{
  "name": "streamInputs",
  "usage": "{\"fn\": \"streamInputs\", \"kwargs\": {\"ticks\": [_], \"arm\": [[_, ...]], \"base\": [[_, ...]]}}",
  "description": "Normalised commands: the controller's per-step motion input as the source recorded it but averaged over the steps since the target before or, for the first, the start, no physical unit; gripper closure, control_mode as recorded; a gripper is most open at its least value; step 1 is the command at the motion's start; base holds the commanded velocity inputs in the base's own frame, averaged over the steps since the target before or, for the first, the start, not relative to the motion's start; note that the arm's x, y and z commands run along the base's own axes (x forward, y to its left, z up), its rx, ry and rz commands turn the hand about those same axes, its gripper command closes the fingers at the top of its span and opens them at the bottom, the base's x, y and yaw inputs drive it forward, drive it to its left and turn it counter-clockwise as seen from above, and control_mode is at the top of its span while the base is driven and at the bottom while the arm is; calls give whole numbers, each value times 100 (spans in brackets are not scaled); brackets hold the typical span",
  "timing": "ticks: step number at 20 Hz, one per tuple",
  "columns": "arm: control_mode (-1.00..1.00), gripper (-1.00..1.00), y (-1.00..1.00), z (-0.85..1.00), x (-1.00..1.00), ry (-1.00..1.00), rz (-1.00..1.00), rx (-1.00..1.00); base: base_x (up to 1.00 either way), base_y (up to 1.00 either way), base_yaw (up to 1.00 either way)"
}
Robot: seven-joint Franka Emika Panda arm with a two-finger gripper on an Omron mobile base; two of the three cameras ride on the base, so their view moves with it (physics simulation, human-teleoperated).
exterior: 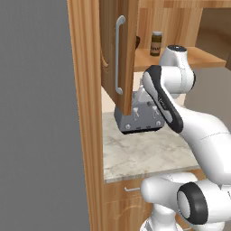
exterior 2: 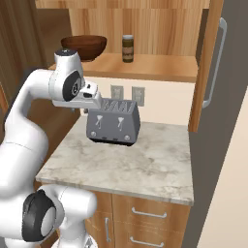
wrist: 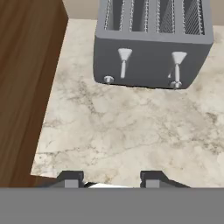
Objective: Take the cinnamon bottle from the cabinet and place it on the dining table, next to the plate with the cupcake. Then take the chocolate from the dining counter and place it on the cupcake plate.
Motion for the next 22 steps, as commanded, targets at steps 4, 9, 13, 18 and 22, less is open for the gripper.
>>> {"fn": "streamInputs", "kwargs": {"ticks": [4,9,13,18,22], "arm": [[-100,-100,0,0,-29,-11,0,0],[-100,-100,-1,17,-44,-53,-1,-8],[-100,-100,-15,44,-8,-39,-6,-5],[-100,-100,-28,44,0,-33,-4,0],[-100,-100,-31,41,0,-37,-5,-2]], "base": [[0,0,0],[0,0,0],[0,0,0],[0,0,0],[0,0,0]]}}
